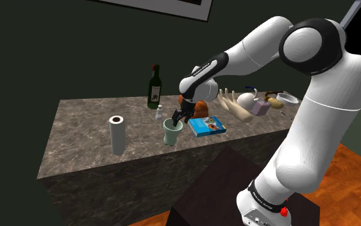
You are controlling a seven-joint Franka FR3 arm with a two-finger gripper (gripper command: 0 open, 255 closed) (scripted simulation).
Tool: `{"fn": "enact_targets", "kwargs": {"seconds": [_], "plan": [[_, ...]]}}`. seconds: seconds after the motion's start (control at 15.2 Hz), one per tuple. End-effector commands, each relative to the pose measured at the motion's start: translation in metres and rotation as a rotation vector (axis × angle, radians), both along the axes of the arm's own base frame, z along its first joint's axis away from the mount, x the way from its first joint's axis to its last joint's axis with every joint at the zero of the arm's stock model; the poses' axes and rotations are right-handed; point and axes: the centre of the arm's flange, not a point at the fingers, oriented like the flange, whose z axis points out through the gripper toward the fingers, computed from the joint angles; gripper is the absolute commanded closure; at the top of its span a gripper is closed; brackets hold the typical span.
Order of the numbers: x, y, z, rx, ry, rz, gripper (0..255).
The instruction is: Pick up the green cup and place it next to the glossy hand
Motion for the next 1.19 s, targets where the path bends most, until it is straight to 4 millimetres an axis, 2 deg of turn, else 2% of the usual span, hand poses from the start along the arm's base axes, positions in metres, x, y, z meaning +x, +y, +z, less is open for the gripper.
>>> {"fn": "enact_targets", "kwargs": {"seconds": [0.0, 0.53, 0.59, 1.12], "plan": [[0.0008, 0.0021, -0.0101, 0.000, 0.000, 0.000, 0], [0.0010, 0.0025, -0.0130, 0.000, 0.000, 0.000, 0], [0.0010, 0.0025, -0.0130, 0.000, 0.000, 0.000, 255], [0.0010, 0.0025, -0.0131, 0.000, 0.000, 0.000, 255]]}}
